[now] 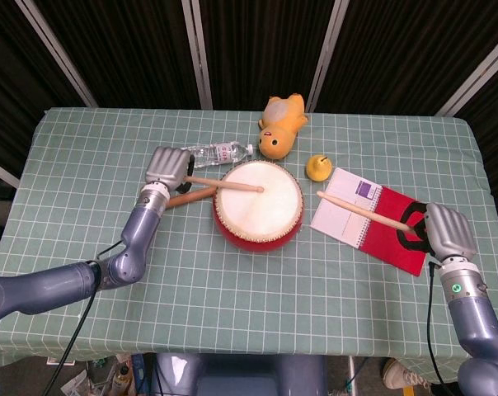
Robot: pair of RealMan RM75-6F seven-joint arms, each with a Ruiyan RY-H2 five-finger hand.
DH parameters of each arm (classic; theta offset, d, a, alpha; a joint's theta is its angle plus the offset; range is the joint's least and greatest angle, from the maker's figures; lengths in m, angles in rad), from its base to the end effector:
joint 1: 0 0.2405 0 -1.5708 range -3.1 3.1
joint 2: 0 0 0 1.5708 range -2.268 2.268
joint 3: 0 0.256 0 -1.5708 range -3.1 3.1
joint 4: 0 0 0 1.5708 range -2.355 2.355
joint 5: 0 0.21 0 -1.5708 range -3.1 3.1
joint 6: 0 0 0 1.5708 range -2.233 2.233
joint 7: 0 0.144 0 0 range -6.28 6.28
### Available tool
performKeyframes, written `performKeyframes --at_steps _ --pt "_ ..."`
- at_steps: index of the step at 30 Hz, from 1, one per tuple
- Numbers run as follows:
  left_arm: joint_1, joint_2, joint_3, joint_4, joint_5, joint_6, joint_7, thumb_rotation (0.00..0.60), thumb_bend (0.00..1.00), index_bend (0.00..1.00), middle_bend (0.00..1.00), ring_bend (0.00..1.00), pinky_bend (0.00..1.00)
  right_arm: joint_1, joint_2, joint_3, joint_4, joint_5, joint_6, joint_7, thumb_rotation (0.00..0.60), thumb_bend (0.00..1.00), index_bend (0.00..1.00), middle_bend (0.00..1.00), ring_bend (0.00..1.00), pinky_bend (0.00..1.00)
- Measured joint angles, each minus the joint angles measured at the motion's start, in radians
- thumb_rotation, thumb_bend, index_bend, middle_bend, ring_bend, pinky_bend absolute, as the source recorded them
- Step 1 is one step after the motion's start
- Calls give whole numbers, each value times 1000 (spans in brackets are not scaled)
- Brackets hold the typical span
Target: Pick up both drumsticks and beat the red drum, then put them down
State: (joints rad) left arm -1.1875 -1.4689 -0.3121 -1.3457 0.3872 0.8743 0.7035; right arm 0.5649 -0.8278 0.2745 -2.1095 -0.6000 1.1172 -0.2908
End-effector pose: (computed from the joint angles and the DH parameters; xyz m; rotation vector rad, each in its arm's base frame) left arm -0.0526 0.4597 0.0388 -1.6917 -0.8951 -0.7639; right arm -0.1973 -0.3011 0.1905 1.2835 -1.2570 0.7991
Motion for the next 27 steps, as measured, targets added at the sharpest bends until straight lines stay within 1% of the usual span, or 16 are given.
performKeyframes --at_steps 2,5,8,11,17,21,23,27 --pt "12 42 -30 -43 86 35 -76 600 566 790 1000 1000 1000 8 -2 4 -4 -2 9 -6 600 731 1000 1000 1000 1000" --pt "31 124 -71 -117 165 75 -153 600 566 790 1000 1000 1000 24 -6 17 -7 -8 15 -10 600 732 1000 1000 1000 1000" --pt "49 202 -98 -177 170 98 -165 600 566 790 1000 1000 1000 46 -9 27 -12 -11 11 -20 600 732 1000 1000 1000 1000" --pt "64 265 -113 -221 158 108 -165 600 566 790 1000 1000 1000 79 -12 35 -15 5 3 -51 600 732 1000 1000 1000 1000" --pt "88 356 -131 -274 147 107 -179 600 566 790 1000 1000 1000 174 -50 56 -14 78 5 -136 600 732 1000 1000 1000 1000" --pt "102 396 -133 -297 150 97 -199 600 566 790 1000 1000 1000 240 -109 60 2 142 14 -189 600 731 1000 1000 1000 1000" --pt "109 410 -129 -306 156 90 -207 600 566 790 1000 1000 1000 263 -142 56 16 164 17 -211 600 732 1000 1000 1000 1000" --pt "127 426 -115 -318 173 80 -227 600 566 790 1000 1000 1000 305 -240 28 79 211 21 -267 600 731 1000 1000 1000 1000"
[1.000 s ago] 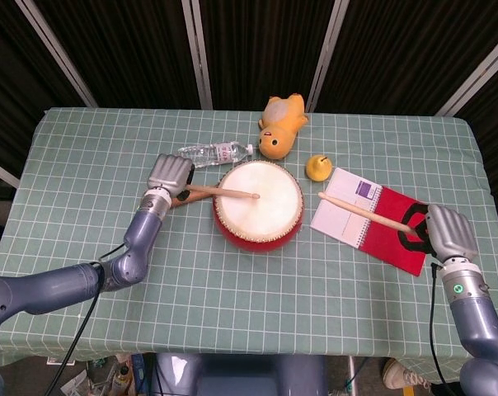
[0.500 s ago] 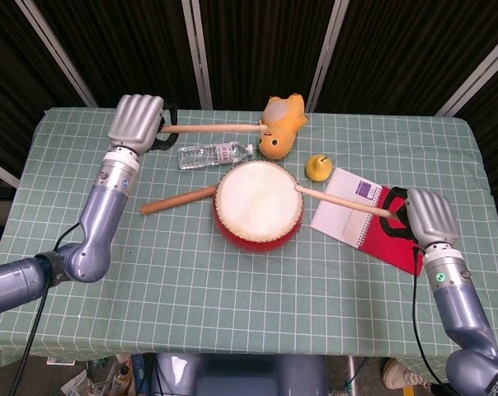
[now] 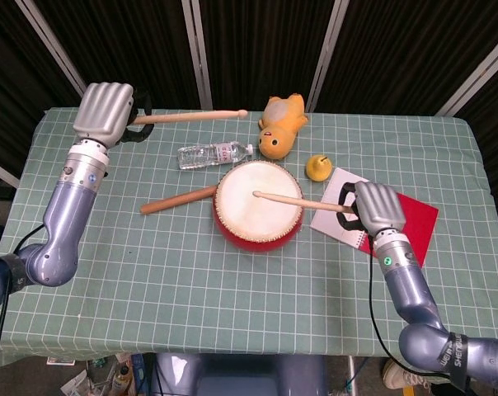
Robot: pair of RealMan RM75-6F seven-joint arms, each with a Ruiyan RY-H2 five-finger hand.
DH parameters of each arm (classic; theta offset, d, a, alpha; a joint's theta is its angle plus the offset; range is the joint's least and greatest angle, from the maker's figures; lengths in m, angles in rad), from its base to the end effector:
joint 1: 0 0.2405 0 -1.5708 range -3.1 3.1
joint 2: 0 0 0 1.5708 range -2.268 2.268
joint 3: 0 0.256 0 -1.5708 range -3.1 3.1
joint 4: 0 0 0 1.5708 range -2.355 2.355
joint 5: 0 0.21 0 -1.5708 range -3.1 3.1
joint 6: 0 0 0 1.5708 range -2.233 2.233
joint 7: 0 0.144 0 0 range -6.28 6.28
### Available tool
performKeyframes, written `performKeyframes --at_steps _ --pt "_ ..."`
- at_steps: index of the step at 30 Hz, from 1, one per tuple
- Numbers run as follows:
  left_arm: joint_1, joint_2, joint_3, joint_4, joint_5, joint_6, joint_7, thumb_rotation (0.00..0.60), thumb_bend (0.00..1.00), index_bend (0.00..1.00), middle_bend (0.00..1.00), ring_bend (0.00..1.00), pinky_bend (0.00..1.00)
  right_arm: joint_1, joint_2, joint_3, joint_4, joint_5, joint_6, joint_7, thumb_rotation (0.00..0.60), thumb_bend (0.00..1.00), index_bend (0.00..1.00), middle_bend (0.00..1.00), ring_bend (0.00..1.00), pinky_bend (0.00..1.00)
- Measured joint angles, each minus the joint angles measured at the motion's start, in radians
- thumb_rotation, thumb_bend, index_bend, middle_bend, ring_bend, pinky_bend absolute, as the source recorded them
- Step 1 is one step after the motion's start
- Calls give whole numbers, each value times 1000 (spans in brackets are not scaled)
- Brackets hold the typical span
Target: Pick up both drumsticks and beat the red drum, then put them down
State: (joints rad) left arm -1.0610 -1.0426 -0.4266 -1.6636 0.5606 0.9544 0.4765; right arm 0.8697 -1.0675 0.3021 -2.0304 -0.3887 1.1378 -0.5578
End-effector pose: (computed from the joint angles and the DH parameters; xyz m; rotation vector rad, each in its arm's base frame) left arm -0.0409 0.4450 0.1912 -1.5140 -0.7864 -1.0558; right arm -0.1180 -0.3497 0.1237 1.5037 -1.1839 0.7937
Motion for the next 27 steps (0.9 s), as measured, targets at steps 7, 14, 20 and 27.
performKeyframes --at_steps 7,14,20,27 --pt "22 9 41 12 42 -34 -31 600 566 790 1000 1000 1000 70 -179 -113 167 51 63 -196 600 732 1000 1000 1000 1000" --pt "15 -21 73 47 72 -48 -36 600 566 790 1000 1000 1000 108 -337 -167 299 16 296 -451 600 732 1000 1000 1000 1000" --pt "-8 -38 70 37 56 -41 -28 600 566 790 1000 1000 1000 96 -289 -103 220 -9 345 -395 600 731 1000 1000 1000 1000" --pt "-65 -90 57 25 0 -15 15 600 566 790 1000 1000 1000 35 -167 -51 67 -37 332 -304 600 732 1000 1000 1000 1000"
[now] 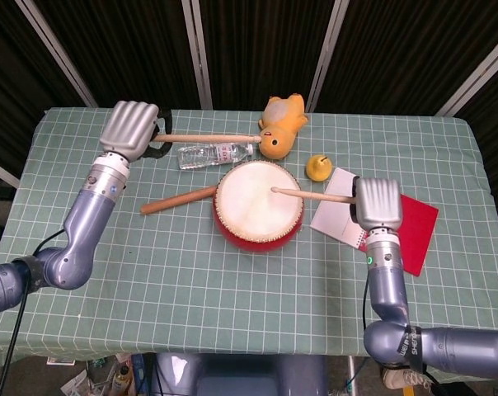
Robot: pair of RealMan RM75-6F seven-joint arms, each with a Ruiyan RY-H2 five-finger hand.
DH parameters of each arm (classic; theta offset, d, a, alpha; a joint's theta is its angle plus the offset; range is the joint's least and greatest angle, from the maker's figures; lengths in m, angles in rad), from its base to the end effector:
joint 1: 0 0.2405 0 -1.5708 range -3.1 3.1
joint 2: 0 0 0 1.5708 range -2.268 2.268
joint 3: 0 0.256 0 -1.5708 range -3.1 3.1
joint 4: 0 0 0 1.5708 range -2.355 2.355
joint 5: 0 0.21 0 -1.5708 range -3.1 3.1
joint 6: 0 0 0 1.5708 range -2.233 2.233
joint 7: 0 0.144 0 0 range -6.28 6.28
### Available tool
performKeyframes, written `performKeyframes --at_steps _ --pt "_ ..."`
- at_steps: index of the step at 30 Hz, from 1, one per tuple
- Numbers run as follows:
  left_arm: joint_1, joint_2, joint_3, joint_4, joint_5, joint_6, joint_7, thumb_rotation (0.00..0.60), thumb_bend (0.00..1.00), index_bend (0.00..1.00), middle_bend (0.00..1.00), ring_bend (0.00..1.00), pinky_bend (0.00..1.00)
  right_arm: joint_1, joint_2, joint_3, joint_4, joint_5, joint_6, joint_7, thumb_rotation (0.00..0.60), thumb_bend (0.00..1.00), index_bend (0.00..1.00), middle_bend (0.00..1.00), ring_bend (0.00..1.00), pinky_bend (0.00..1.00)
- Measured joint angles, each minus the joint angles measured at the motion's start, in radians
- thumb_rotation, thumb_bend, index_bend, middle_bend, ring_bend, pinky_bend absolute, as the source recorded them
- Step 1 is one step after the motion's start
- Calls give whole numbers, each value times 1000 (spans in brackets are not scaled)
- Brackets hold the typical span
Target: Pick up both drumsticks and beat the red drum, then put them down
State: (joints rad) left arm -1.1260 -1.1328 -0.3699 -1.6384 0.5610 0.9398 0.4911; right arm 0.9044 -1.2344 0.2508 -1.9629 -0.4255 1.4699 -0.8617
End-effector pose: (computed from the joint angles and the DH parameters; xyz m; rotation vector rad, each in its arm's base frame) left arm -0.0271 0.4438 0.1484 -1.6201 -0.8025 -1.0329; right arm -0.1223 -0.3515 0.1150 1.4152 -0.8458 0.6221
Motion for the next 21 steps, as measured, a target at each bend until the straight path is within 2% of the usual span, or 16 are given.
performKeyframes --at_steps 5,10,16,21 --pt "-43 -65 -4 19 -49 10 25 600 566 790 1000 1000 1000 -43 50 -8 -48 -31 -33 43 600 732 1000 1000 1000 1000" --pt "-95 -156 15 71 -95 13 82 600 566 790 1000 1000 1000 -85 102 -27 -64 -77 -70 97 600 732 1000 1000 1000 1000" --pt "-156 -247 81 142 -188 -5 210 600 567 791 1000 1000 1000 -127 151 -40 -45 -106 -138 169 600 731 1000 1000 1000 1000" --pt "-198 -294 173 181 -310 -38 358 600 567 792 1000 1000 1000 -155 170 -53 -13 -115 -185 210 600 731 1000 1000 1000 1000"
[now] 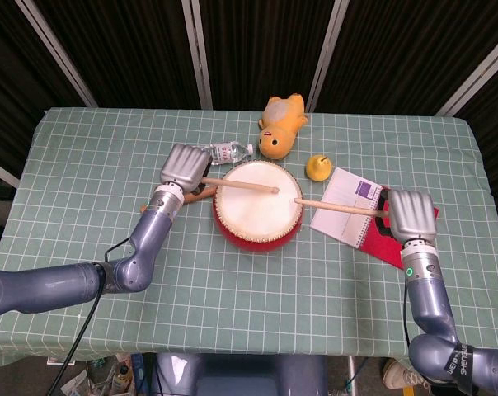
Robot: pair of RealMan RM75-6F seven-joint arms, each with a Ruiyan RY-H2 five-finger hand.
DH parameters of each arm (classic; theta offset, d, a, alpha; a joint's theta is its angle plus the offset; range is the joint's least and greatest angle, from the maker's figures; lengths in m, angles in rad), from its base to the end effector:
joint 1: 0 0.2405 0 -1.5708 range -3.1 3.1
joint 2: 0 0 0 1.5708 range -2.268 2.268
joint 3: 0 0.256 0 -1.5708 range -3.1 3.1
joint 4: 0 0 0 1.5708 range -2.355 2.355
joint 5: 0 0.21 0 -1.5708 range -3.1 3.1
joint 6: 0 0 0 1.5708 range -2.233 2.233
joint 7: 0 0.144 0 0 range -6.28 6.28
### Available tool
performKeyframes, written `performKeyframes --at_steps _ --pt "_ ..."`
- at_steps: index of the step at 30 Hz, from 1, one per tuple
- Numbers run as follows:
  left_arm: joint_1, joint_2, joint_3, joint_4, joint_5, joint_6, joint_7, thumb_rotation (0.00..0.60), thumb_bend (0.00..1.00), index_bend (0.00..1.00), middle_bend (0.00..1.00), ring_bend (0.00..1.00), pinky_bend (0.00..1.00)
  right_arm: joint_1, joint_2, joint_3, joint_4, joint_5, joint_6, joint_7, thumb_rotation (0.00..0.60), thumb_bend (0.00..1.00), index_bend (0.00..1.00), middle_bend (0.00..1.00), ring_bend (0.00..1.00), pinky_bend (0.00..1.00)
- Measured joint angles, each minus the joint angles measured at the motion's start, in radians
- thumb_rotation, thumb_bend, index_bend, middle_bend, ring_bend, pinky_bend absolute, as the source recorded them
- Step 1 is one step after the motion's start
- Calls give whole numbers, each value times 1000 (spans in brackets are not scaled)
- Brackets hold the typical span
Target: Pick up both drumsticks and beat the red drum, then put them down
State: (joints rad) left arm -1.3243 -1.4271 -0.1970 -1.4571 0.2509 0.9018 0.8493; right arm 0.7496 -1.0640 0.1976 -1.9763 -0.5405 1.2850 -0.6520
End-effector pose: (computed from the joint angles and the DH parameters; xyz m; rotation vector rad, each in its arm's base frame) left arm -0.0251 0.4410 0.0265 -1.8381 -0.7567 -0.6128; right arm -0.1772 -0.3345 0.1443 1.4201 -0.9575 0.6270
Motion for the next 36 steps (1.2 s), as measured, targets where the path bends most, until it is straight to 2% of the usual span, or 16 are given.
performKeyframes --at_steps 4,6,9,13,17,21,26,30,36 --pt "-49 -8 61 5 -156 -16 149 600 566 792 1000 1000 1000 -14 13 -5 12 -8 -15 19 600 731 1000 1000 1000 1000" --pt "-68 -5 67 1 -228 -15 203 600 567 792 1000 1000 1000 -18 15 -7 15 -14 -19 21 600 732 1000 1000 1000 1000" --pt "-74 6 54 -8 -253 -6 200 600 566 793 1000 1000 1000 -22 12 -10 15 -23 -15 20 600 732 1000 1000 1000 1000" --pt "-63 26 21 -27 -143 20 112 600 566 793 1000 1000 1000 -27 4 -11 14 -34 0 18 600 732 1000 1000 1000 1000" --pt "-24 54 -39 -59 46 75 -55 600 566 793 1000 1000 1000 -31 3 3 9 -48 18 29 600 731 1000 1000 1000 1000" --pt "24 92 -108 -92 166 136 -207 600 566 793 1000 1000 1000 -38 8 30 -2 -76 29 75 600 732 1000 1000 1000 1000" --pt "87 152 -171 -115 314 189 -344 600 566 793 1000 1000 1000 -41 17 74 -12 -118 11 152 600 732 1000 1000 1000 1000" --pt "136 208 -205 -126 371 198 -412 600 566 793 1000 1000 1000 -29 5 96 -17 -126 -6 162 600 731 1000 1000 1000 1000" --pt "179 240 -208 -134 403 181 -450 600 566 793 1000 1000 1000 -2 -63 83 7 -106 -12 115 600 732 1000 1000 1000 1000"
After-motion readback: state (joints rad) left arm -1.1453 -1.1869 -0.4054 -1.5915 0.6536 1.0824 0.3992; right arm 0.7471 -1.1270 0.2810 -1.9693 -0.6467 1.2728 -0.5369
